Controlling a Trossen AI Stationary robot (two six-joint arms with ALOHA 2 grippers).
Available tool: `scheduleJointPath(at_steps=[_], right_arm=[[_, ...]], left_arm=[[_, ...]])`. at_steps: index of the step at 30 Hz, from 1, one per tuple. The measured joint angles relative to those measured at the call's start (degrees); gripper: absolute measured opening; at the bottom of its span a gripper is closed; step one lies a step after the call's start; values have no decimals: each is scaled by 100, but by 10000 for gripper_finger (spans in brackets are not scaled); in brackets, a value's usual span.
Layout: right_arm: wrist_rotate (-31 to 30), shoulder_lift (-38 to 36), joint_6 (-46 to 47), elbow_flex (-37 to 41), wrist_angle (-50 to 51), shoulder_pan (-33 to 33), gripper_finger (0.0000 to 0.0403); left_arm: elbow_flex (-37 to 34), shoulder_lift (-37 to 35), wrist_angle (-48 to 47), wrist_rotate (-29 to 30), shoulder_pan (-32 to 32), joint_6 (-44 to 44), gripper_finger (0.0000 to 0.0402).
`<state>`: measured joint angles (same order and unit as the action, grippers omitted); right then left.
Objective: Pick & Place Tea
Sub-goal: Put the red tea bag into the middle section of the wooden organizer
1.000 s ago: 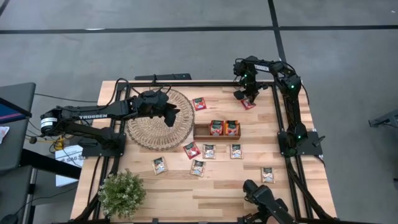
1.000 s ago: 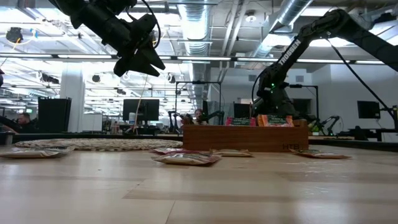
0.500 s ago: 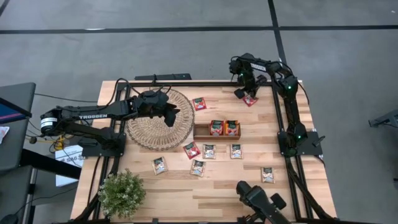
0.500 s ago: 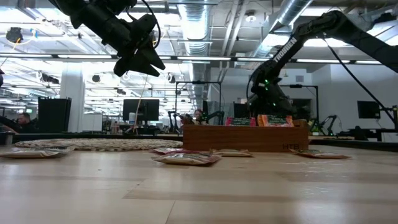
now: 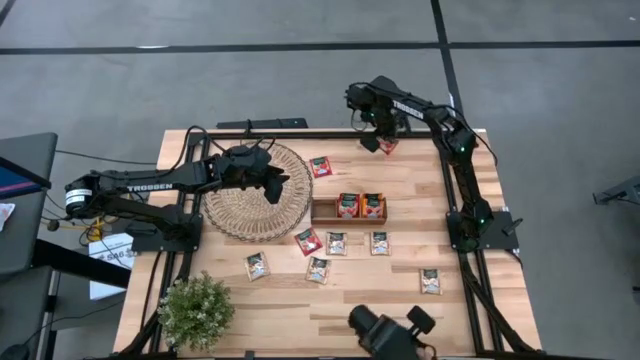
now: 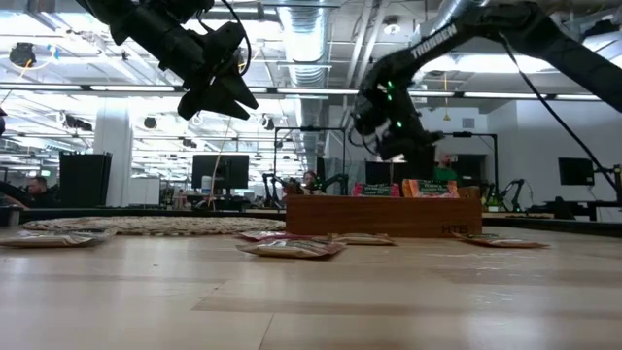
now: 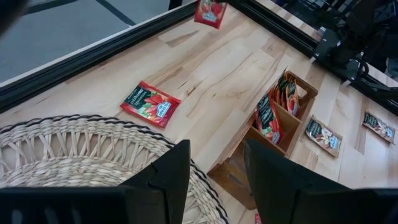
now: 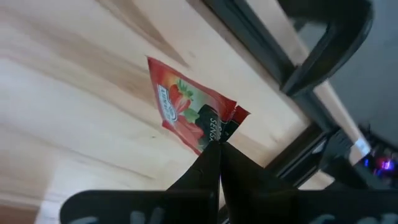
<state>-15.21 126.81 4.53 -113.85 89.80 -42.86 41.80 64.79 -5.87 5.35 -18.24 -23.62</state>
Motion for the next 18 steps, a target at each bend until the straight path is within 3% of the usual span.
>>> scheduleJointPath(at_steps=[10,18], right_arm=[[-37,-830,-200,-189,20,1002,0],[-770,-1317,-511,-192,22,2435,0]], left_arm=[[0,0,-1,2,0,0,142],[-1,0,-2,1,-1,28,142]])
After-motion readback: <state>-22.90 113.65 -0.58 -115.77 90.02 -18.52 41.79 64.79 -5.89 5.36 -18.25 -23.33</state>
